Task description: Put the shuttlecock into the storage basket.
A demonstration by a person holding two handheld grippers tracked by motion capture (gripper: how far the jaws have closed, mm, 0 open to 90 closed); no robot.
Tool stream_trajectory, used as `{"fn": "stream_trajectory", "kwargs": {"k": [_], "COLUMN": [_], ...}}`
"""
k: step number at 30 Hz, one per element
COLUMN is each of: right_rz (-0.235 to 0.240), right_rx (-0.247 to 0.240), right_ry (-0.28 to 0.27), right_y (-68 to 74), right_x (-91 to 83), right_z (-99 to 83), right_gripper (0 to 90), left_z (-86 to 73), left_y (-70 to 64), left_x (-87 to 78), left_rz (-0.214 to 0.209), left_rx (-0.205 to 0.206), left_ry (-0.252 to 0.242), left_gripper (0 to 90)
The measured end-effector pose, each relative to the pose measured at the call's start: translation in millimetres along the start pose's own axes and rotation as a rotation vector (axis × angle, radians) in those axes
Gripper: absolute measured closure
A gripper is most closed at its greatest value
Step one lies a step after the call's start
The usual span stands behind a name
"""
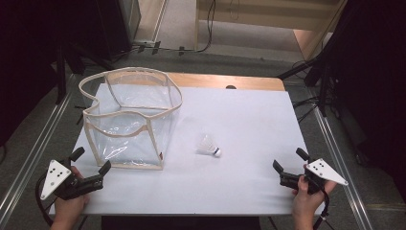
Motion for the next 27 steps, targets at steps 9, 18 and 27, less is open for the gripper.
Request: {"fn": "stream_trajectory", "kwargs": {"k": [9, 18, 27], "right_rz": [-0.041, 0.039, 0.093], "right_rx": [-0.077, -0.109, -0.151], "right_ry": [0.074, 0.141, 0.198], "right_y": [7.4, 19.0, 31.5], "right_x": [1.1, 10.4, 20.5], "right_z": [7.9, 29.9, 52.7], "right_gripper": [0.0, 0.0, 0.0], "left_z": [-0.1, -0.2, -0.1], "left_y": [-0.1, -0.4, -0.9], "left_x": [-0.5, -0.7, -0.9], "left_rz": [0.002, 0.007, 0.001], "left_rx": [-0.001, 0.002, 0.007], "left_ry": [-0.001, -0.002, -0.005], "left_gripper": [2.1, 2.2, 2.2]}}
Point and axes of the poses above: each handheld gripper's, and its own axes: x roughly forward along the jaws, z roughly out of its top, y roughly to its left, the point moved 6 cm from there along x, roughly forward along the jaws, and after that the axes turned 6 degrees about z, right-handed, at the moved point
